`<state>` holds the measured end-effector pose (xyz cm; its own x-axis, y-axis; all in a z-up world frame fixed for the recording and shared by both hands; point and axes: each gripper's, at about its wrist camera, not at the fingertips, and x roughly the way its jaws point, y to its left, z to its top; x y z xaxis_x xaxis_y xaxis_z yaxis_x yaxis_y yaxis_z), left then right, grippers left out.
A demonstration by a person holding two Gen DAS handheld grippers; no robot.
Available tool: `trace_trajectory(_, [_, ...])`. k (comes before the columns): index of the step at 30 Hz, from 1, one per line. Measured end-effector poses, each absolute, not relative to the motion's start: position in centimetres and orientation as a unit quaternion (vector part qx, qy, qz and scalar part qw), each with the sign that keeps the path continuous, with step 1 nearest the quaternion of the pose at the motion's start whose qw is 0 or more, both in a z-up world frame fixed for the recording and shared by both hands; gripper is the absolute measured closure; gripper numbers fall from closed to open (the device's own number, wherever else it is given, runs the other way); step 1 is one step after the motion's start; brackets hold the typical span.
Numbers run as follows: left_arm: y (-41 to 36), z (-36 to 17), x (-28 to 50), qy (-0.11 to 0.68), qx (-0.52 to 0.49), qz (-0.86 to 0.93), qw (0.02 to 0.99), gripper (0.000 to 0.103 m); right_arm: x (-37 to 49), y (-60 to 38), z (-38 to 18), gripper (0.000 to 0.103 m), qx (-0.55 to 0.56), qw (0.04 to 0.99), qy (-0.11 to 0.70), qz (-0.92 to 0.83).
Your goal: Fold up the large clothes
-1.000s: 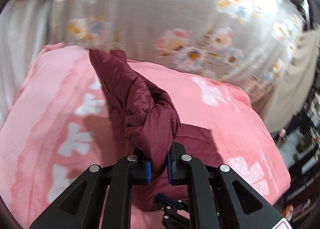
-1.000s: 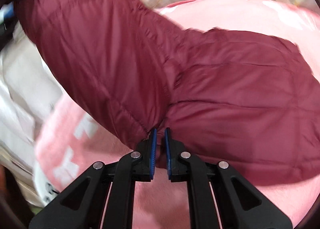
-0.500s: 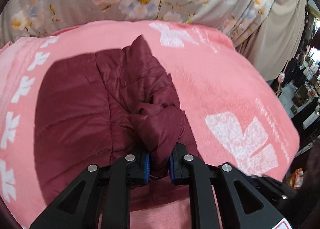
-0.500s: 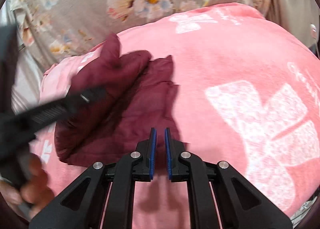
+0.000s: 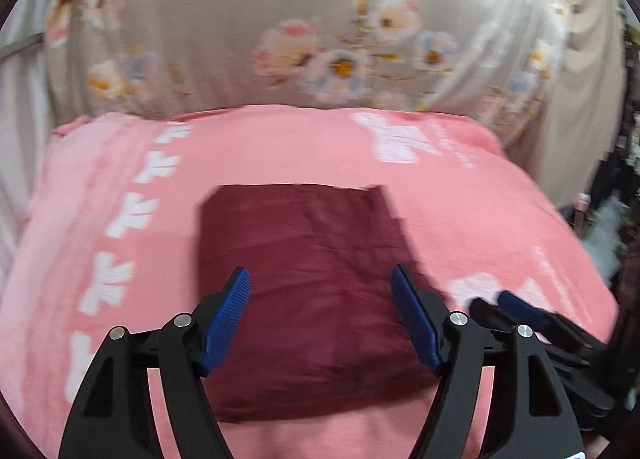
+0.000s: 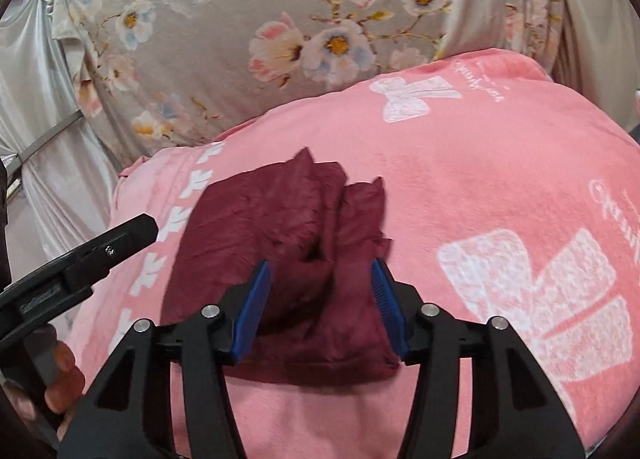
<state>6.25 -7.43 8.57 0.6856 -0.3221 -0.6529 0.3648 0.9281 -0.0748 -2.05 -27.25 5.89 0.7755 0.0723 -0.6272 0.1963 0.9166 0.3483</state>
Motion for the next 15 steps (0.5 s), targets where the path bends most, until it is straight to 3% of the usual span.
trace_trajectory(7, [-4.1, 5.0, 10.3, 0.402, 0.026, -0.108, 0.909, 0.036, 2.6, -26.0, 1.9, 0.054, 0.231, 0.884, 0.406, -0.015])
trace_trajectory(8, [-3.9, 4.4, 10.6, 0.410, 0.027, -0.105, 0.905, 0.039, 2.6, -26.1, 1.5, 0.071, 0.237, 0.881, 0.410, -0.013])
trace_trajectory(9, [-3.6, 3.7, 10.4, 0.419, 0.027, -0.106, 0.902, 0.041, 2.3, -26.3, 1.4, 0.081, 0.239, 0.881, 0.408, -0.012])
trace_trajectory(11, [-3.7, 2.5, 10.5, 0.440, 0.023, -0.112, 0.891, 0.045, 0.9, -26.7, 1.7, 0.089, 0.242, 0.887, 0.394, -0.015])
trace_trajectory(15, [-3.9, 0.8, 9.8, 0.461, 0.020, -0.124, 0.879, 0.046, -2.5, -27.5, 2.2, 0.092, 0.214, 0.897, 0.383, -0.053])
